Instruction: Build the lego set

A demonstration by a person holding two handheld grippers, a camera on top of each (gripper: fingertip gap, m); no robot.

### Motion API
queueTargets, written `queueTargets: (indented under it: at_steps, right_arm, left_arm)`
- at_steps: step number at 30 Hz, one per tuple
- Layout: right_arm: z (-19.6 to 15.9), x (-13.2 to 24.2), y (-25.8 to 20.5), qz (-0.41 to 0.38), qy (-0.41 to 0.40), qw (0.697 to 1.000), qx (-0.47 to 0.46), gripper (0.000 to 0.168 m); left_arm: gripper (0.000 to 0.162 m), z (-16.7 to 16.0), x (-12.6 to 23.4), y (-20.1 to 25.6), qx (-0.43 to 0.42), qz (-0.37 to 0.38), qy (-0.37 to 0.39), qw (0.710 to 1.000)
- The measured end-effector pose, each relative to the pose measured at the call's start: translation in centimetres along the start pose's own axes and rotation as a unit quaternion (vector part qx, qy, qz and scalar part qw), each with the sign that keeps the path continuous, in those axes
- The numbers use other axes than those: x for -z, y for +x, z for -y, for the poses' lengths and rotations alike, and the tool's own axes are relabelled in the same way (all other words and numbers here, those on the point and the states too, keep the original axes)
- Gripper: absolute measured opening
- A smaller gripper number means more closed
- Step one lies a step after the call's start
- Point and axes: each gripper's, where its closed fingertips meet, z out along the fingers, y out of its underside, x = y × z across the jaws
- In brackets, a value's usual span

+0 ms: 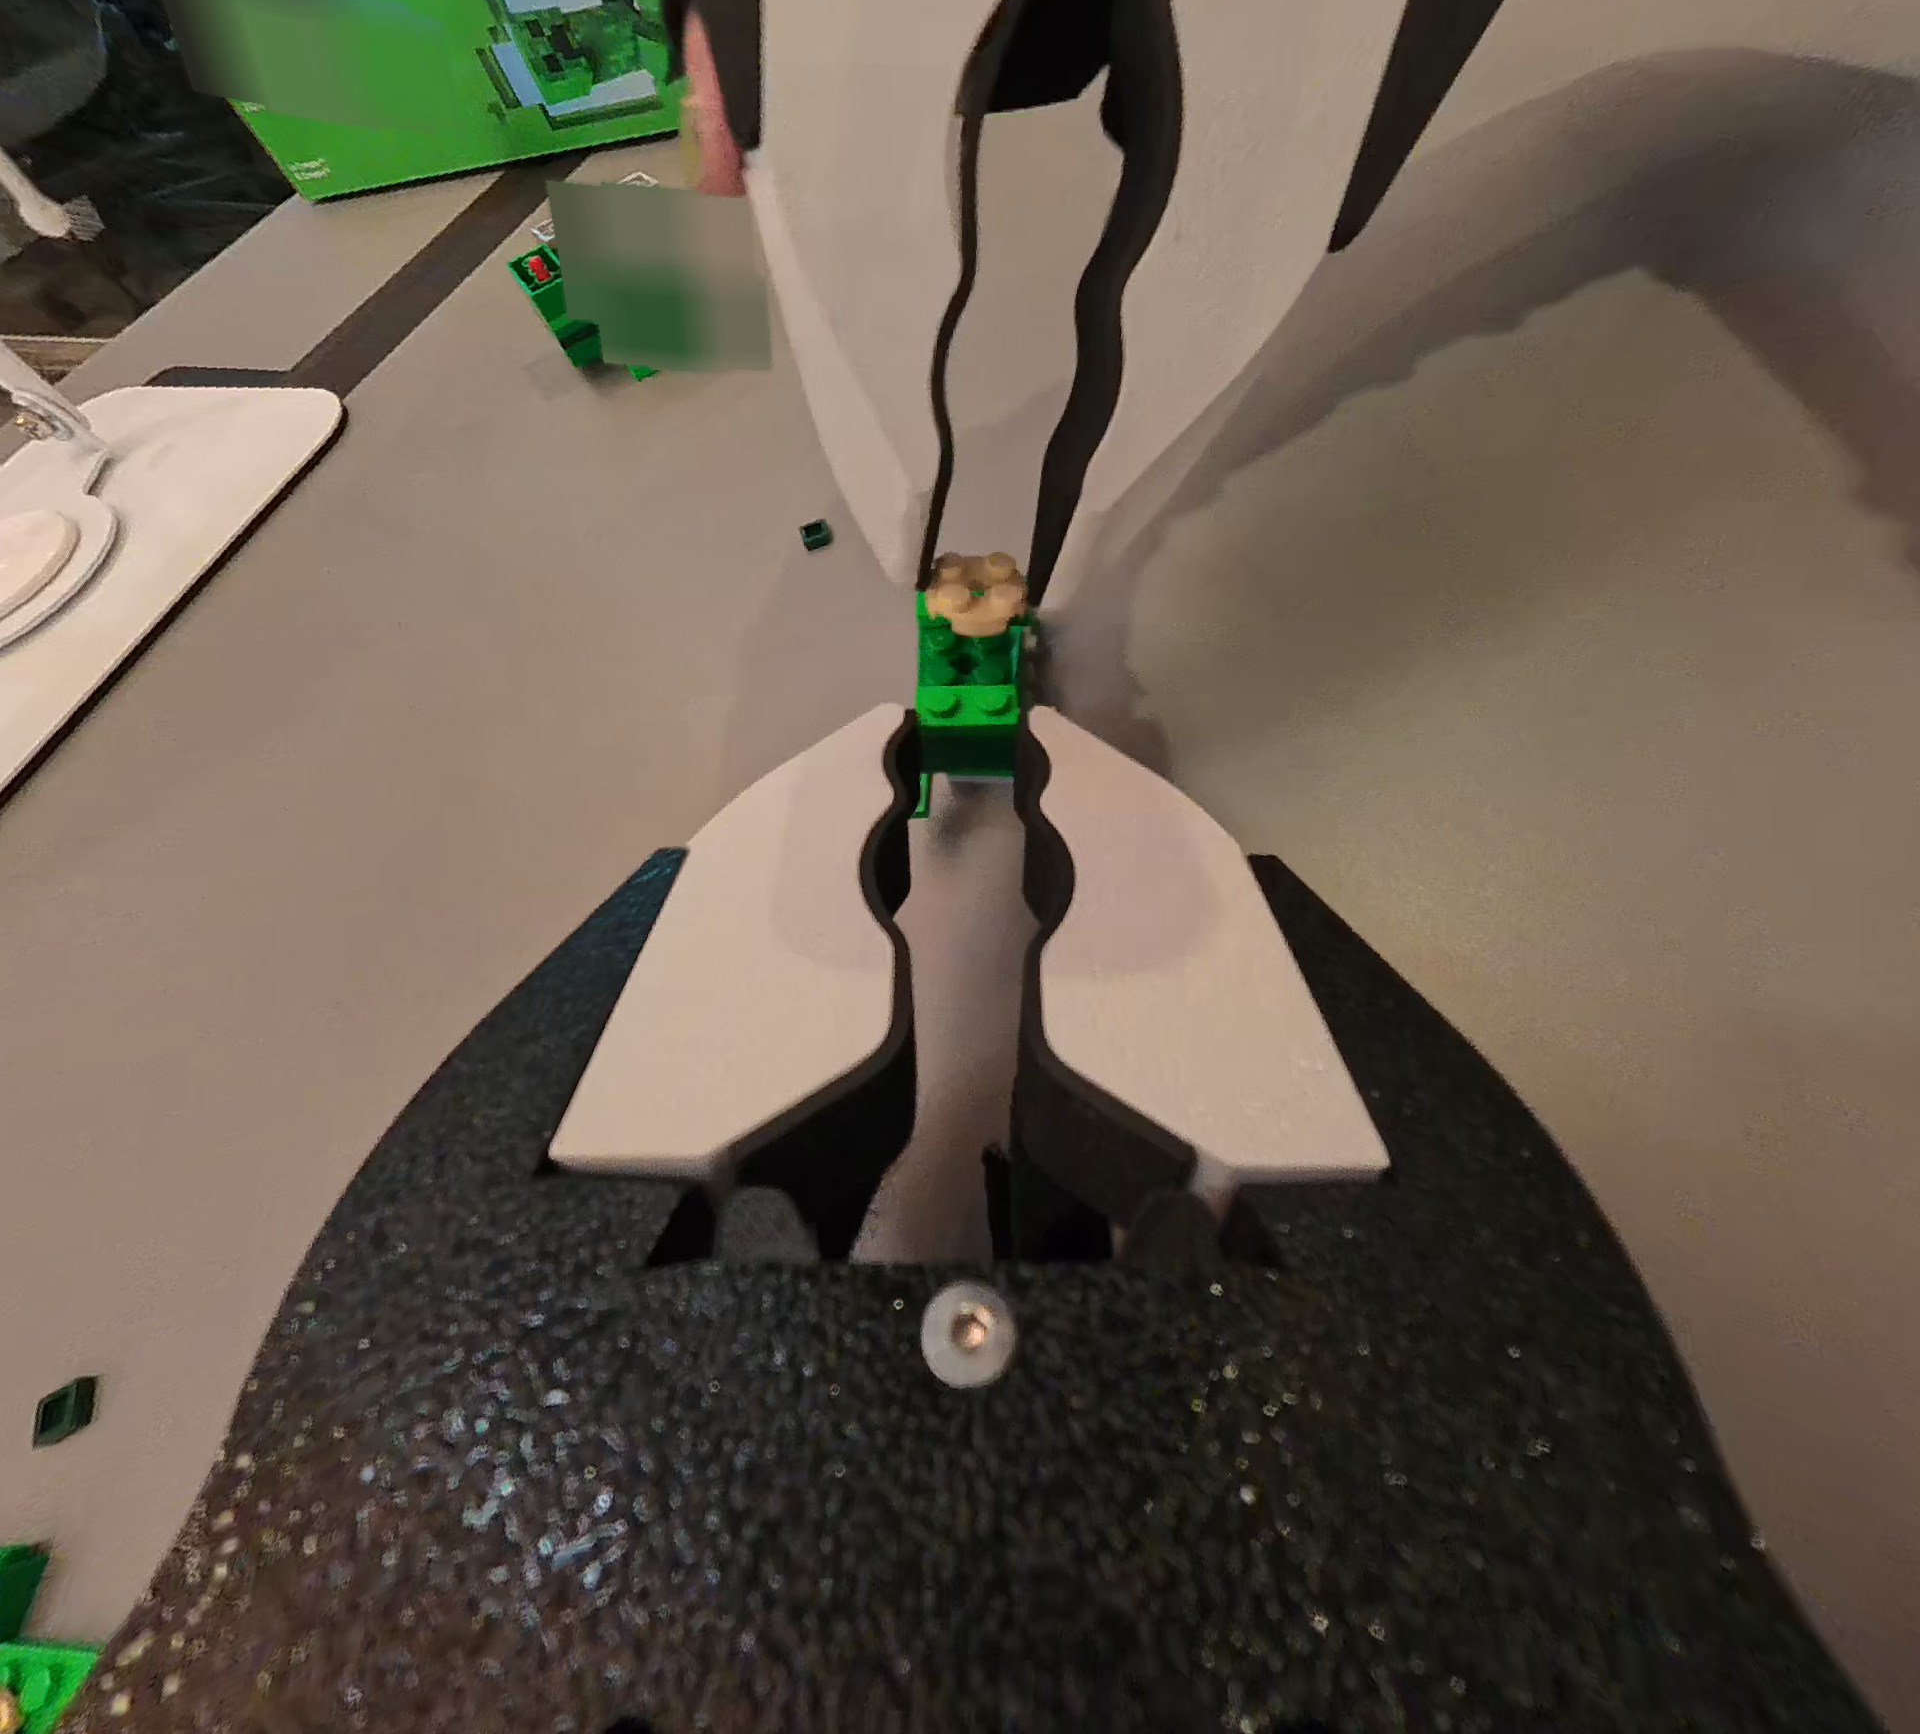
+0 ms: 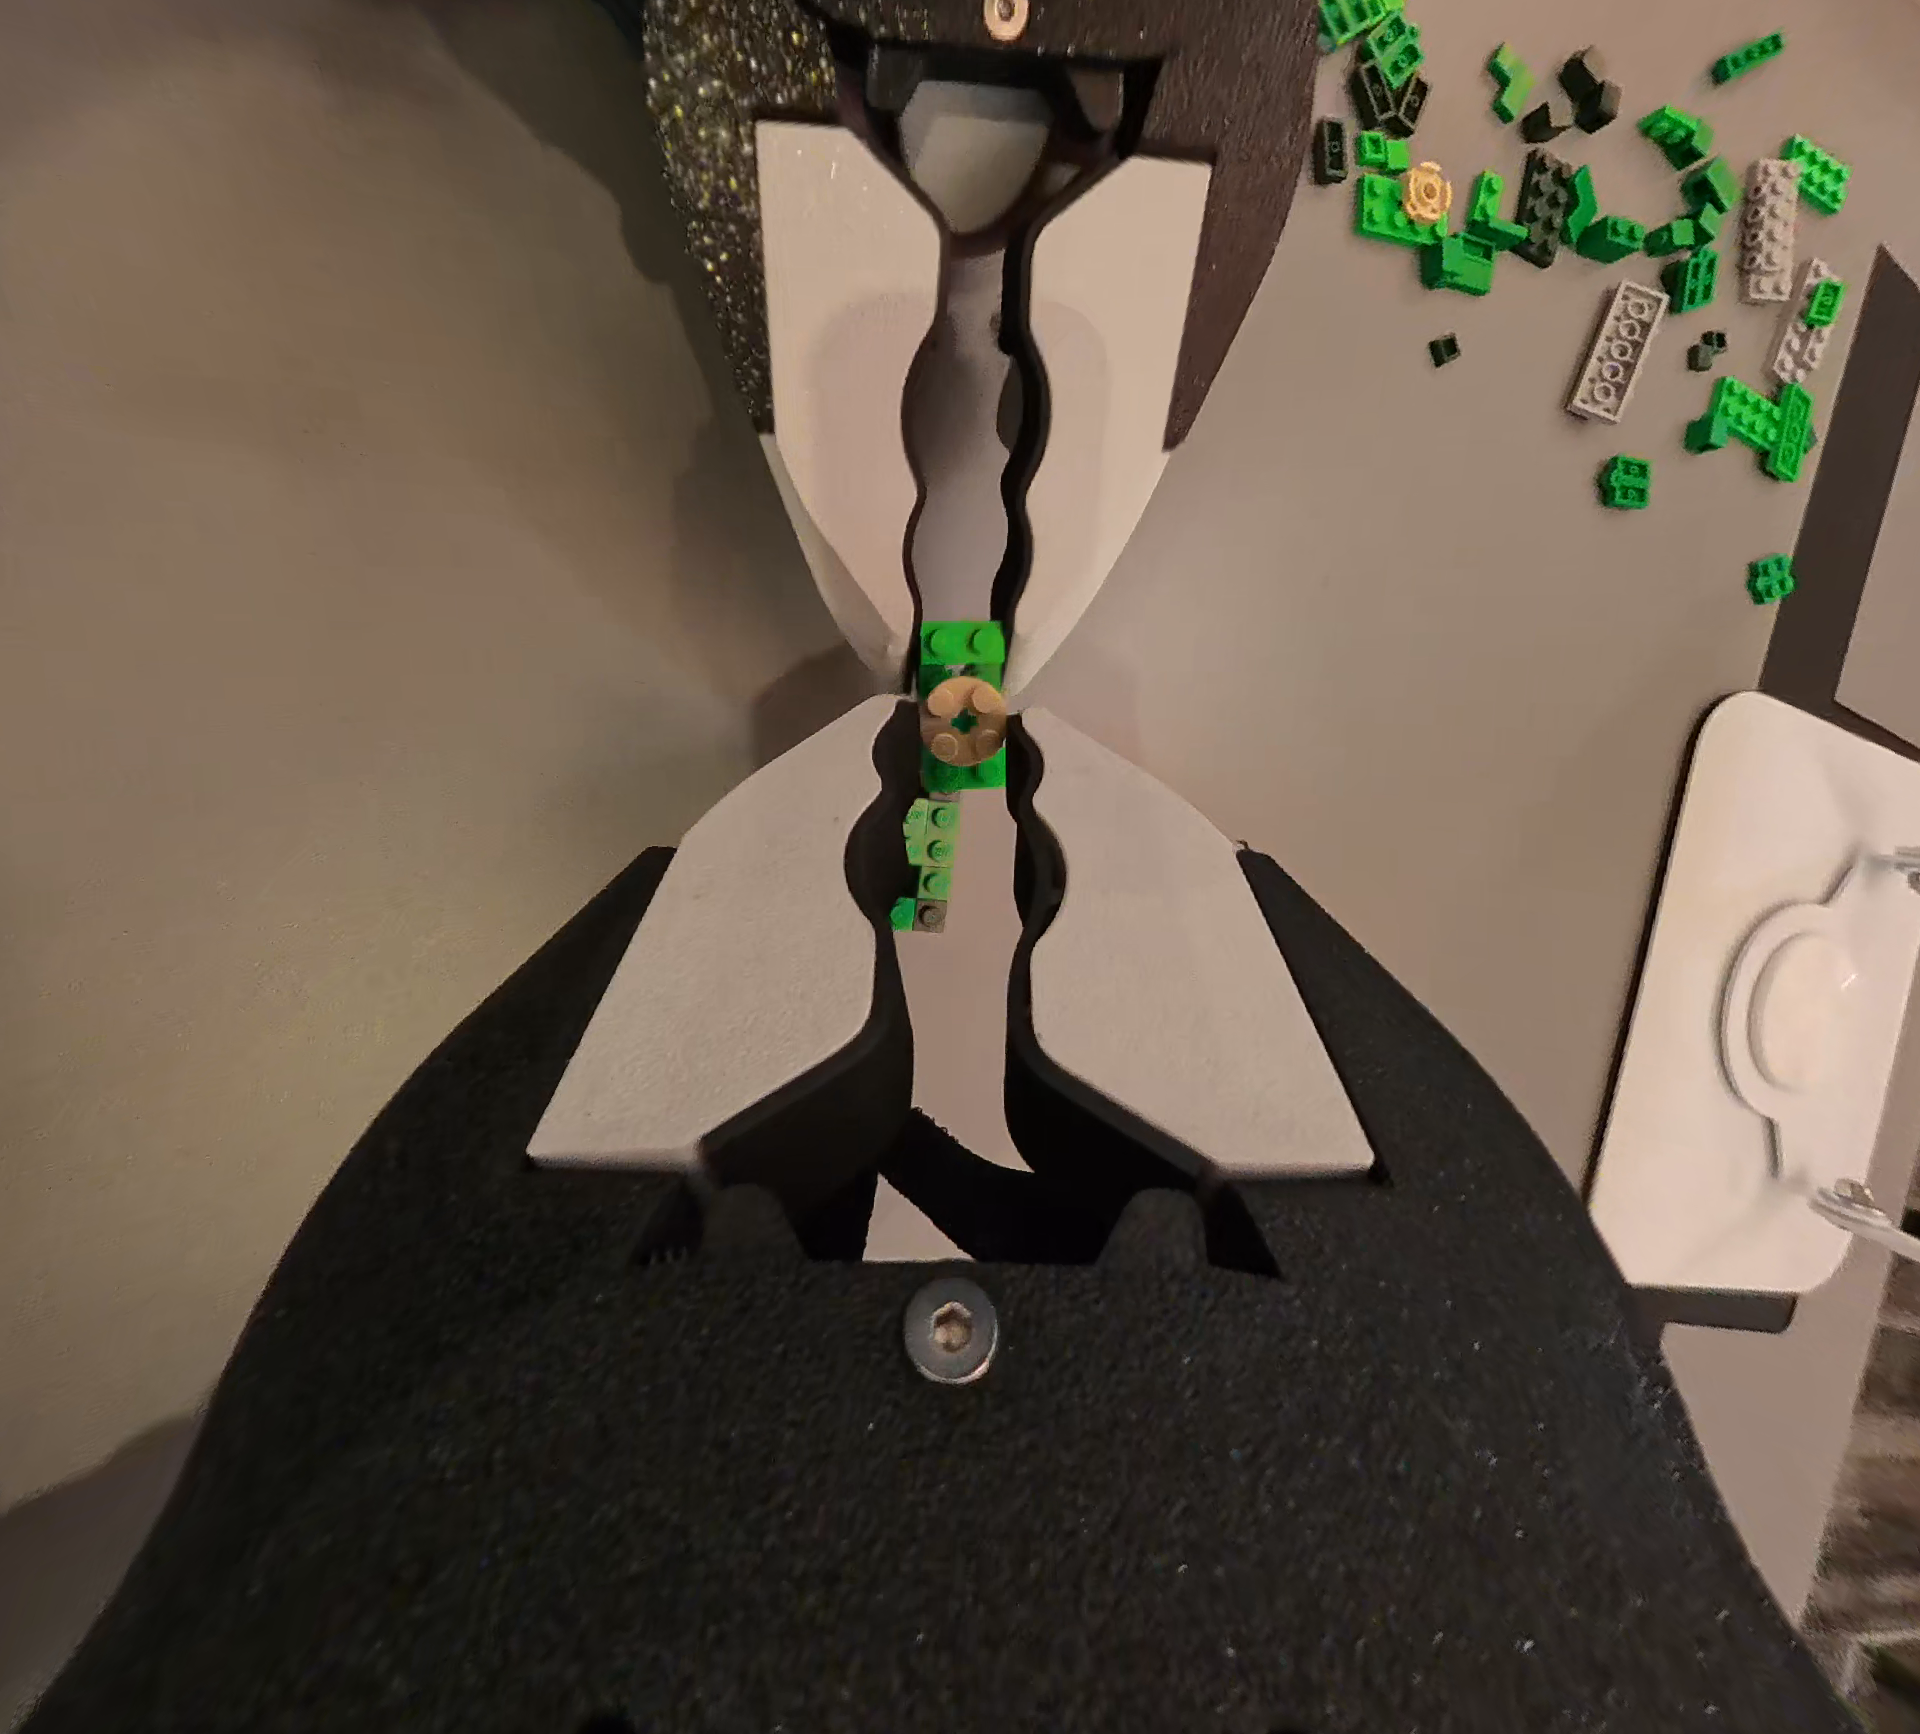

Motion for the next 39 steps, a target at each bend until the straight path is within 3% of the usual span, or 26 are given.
queueTargets:
  at_steps: [13,39]
  right_arm:
    - [-0.41,-0.71,-0.26,0.038,-0.046,0.998,-0.004,0.015]
    - [-0.78,-0.55,-0.74,0.054,-0.062,0.996,-0.017,0.016]
  left_arm:
    - [0.017,0.25,-0.06,0.27,-0.002,-0.008,0.007,1.000]
    - [0.017,0.32,-0.17,0.65,0.000,-0.020,0.007,1.000]
